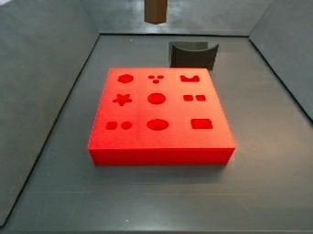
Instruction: Insert the hexagon object.
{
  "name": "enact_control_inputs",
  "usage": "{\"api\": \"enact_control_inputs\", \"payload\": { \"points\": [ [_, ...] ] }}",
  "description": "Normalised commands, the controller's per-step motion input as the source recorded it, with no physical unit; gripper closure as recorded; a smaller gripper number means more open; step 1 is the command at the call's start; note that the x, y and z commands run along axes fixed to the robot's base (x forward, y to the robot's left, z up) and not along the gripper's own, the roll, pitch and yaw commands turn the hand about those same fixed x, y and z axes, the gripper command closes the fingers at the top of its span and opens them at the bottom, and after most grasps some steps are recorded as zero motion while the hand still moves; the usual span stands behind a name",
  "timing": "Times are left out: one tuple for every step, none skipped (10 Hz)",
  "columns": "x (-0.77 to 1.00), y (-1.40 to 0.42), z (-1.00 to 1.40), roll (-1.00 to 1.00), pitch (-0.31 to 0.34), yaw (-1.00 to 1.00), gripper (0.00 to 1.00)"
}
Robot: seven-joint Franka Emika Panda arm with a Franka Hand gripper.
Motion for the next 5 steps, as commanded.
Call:
{"api": "enact_control_inputs", "payload": {
  "points": [
    [-0.07,0.16,-0.18,0.0,-0.014,0.0,1.0],
    [-0.15,0.29,-0.39,-0.09,-0.013,-0.1,1.0],
    [0.0,0.45,-0.53,-0.21,-0.091,-0.02,1.0],
    [0.0,0.47,-0.59,-0.23,-0.116,-0.01,1.0],
    [0.0,0.45,-0.54,-0.29,-0.151,-0.03,1.0]
  ]
}}
